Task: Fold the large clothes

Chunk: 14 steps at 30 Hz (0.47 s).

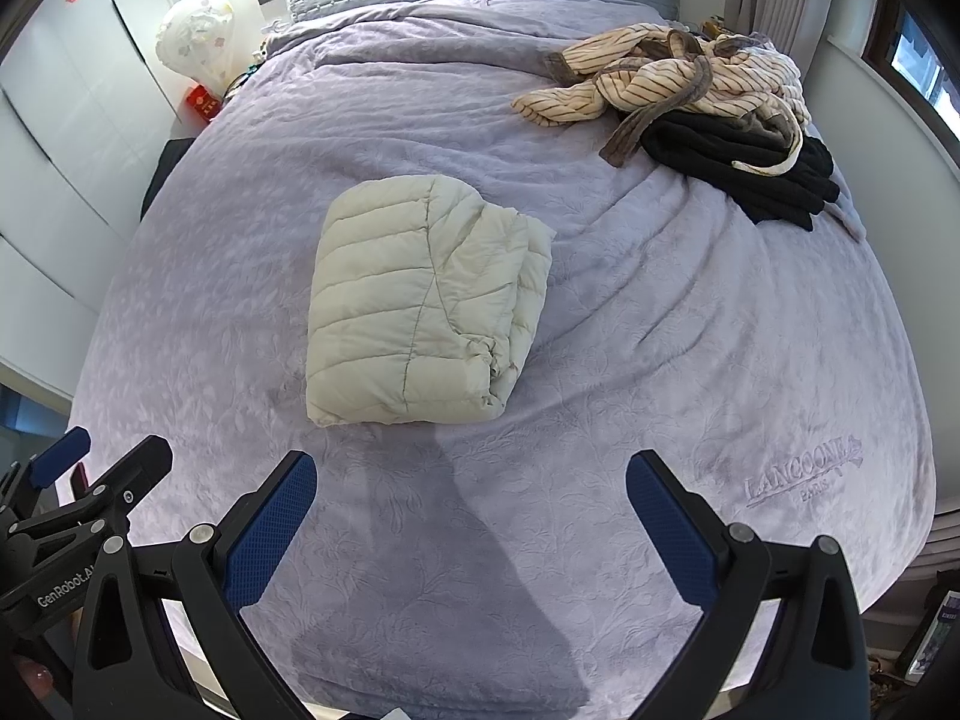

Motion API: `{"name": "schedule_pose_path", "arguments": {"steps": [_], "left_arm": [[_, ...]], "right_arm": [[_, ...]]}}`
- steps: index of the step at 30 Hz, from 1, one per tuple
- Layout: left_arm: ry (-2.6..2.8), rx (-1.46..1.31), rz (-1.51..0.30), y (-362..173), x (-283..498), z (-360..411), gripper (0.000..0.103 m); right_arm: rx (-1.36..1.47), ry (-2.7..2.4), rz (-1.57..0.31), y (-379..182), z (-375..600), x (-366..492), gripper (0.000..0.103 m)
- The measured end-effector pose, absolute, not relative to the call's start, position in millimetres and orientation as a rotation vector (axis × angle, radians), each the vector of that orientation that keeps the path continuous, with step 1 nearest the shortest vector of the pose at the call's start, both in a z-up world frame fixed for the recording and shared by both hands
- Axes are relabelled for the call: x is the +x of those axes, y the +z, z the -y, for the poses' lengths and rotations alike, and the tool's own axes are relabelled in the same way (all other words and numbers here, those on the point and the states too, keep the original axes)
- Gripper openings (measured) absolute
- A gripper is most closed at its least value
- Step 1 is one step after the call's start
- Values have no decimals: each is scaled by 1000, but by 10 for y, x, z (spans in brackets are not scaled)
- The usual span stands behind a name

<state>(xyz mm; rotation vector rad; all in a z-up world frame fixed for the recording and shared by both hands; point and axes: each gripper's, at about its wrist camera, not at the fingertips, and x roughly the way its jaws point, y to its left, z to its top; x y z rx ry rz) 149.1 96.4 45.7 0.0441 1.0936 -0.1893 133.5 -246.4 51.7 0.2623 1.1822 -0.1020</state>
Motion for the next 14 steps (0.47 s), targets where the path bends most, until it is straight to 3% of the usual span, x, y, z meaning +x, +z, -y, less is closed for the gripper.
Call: {"name": "schedule_pose_path", "arguments": {"steps": [14], "left_arm": [[-212, 49, -1071, 490, 1507, -939, 103]], "right_arm": [[263, -105, -1184, 531, 2502, 1340, 103]]}}
